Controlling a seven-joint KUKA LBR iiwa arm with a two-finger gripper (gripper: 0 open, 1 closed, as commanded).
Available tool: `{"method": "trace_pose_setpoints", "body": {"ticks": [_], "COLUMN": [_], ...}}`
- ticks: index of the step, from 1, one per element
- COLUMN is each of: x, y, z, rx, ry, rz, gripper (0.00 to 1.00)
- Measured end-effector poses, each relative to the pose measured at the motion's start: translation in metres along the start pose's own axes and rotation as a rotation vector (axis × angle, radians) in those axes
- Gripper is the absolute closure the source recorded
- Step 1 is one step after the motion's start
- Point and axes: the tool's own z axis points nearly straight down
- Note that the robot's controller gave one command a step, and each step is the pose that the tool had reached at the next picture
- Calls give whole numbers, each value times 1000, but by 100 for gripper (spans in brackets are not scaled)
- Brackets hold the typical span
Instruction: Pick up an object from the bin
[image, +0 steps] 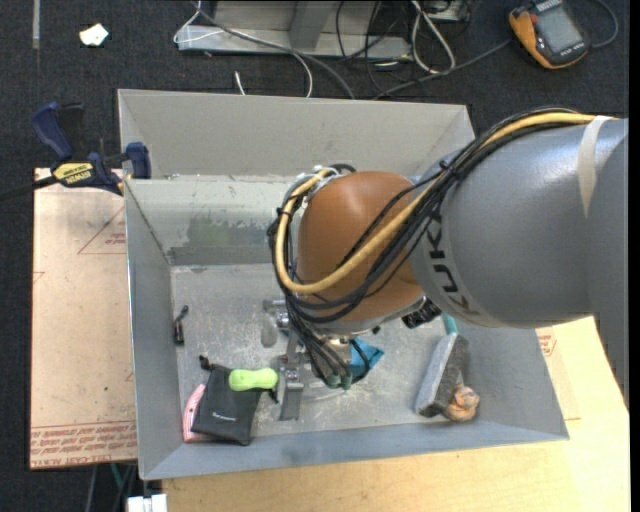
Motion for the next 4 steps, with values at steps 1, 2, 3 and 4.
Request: {"method": "trace_pose_setpoints", "body": {"ticks": [1,2,3,4], "x": [-14,-18,-15,-22], "y": [4,4,6,7], "z": [79,84,78,128], "rx": [-2,-2,-3,-4], "ry": [-4,-2,-3,-2], "rz": [-78,-42,-11,22], "gripper": [0,0,0,0]}}
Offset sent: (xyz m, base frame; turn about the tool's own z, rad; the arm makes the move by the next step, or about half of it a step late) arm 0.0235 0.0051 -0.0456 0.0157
